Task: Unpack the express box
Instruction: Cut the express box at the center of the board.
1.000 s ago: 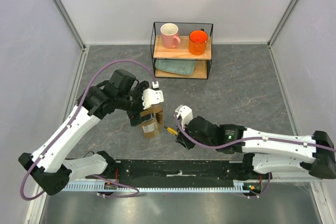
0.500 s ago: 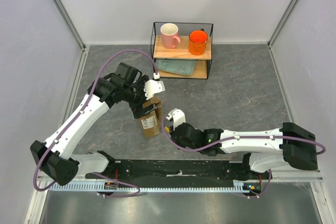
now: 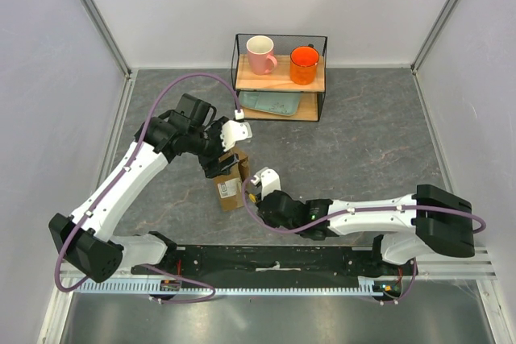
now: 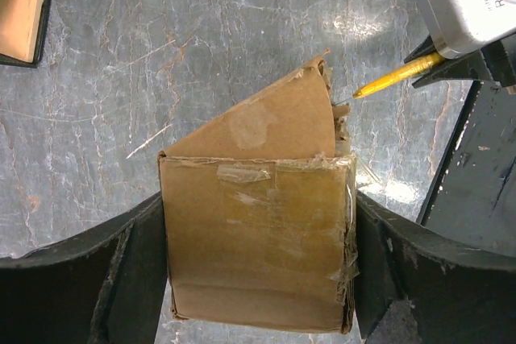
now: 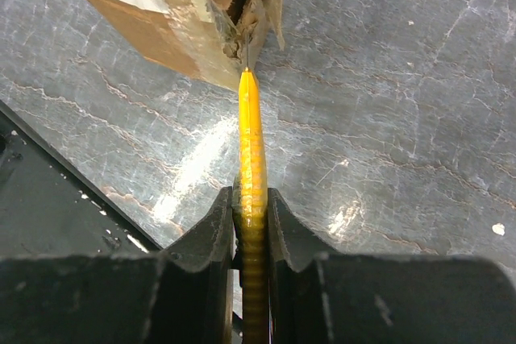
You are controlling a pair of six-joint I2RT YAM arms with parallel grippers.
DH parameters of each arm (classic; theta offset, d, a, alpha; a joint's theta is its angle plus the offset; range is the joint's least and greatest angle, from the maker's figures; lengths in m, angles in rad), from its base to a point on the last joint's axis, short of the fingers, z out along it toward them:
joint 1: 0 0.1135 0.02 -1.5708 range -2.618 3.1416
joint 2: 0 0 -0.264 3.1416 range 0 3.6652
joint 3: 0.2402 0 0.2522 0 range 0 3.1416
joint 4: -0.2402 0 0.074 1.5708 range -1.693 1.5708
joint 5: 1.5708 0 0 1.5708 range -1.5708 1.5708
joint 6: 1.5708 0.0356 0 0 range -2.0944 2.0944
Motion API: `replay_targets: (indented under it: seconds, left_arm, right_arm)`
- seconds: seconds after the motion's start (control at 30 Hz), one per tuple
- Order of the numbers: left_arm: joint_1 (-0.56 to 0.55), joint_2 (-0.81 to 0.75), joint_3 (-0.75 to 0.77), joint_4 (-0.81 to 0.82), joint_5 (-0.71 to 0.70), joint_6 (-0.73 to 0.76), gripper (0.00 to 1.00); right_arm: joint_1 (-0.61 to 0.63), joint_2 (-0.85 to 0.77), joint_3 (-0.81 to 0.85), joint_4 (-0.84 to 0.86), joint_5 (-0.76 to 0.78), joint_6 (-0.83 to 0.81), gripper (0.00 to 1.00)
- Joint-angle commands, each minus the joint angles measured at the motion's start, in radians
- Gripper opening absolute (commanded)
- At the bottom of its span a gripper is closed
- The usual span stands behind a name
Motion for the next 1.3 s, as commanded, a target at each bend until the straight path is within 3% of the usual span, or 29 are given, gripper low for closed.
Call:
replay_targets:
  seconds: [0.0,0.4,1.27]
  left_arm:
    - [0.006,0.022,0.001,-0.023,0.012,0.012,0.78]
    - [0.006,0.033,-0.019,-0.005,-0.009,-0.022,0.72]
    - [0.004,0.008,-0.049,-0.009,0.018,-0.028,0.68]
  right_arm:
    - [0.02,-0.026,-0.001,0.047,0.029,0.03,0.0]
    - [0.075,-0.087,-0.021,-0.034,0.069,0.081,0.0]
    - [0.082,0.009,0.019,0.007,0.074,0.056,0.0]
